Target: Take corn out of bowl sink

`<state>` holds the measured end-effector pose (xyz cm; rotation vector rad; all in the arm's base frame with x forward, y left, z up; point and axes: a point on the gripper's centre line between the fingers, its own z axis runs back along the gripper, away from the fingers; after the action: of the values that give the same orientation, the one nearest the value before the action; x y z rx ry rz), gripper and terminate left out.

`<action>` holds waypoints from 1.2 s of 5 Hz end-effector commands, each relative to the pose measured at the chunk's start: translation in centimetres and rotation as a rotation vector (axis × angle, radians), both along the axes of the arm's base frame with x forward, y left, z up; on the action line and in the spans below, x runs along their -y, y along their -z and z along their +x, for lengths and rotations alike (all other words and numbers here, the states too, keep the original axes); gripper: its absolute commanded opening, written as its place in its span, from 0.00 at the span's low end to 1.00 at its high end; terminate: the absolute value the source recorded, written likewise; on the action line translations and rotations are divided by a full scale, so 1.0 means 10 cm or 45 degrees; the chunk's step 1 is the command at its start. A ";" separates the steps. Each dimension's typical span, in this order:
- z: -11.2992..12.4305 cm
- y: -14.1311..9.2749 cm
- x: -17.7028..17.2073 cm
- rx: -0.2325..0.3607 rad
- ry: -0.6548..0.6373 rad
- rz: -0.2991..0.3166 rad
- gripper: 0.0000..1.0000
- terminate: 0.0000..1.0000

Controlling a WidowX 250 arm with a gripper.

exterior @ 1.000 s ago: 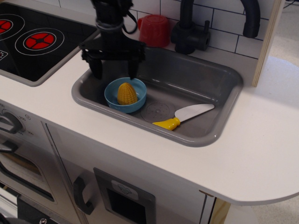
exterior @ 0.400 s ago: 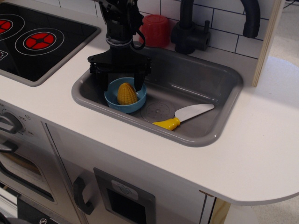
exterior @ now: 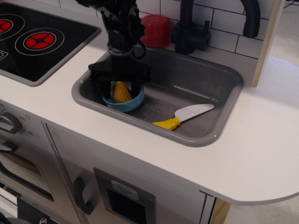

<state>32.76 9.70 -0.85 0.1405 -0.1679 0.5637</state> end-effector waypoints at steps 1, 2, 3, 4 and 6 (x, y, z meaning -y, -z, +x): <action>0.04 -0.24 -0.06 0.132 -0.033 0.074 0.00 0.00; 0.08 -0.47 -0.10 0.178 -0.118 0.098 0.00 0.00; 0.12 -0.65 -0.15 0.254 -0.210 0.123 0.00 0.00; 0.16 -0.79 -0.11 0.255 -0.220 0.070 0.00 0.00; 0.15 -1.09 0.34 0.247 -0.181 -0.091 0.00 0.00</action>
<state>33.87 5.80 7.30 0.0459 -0.2410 0.7234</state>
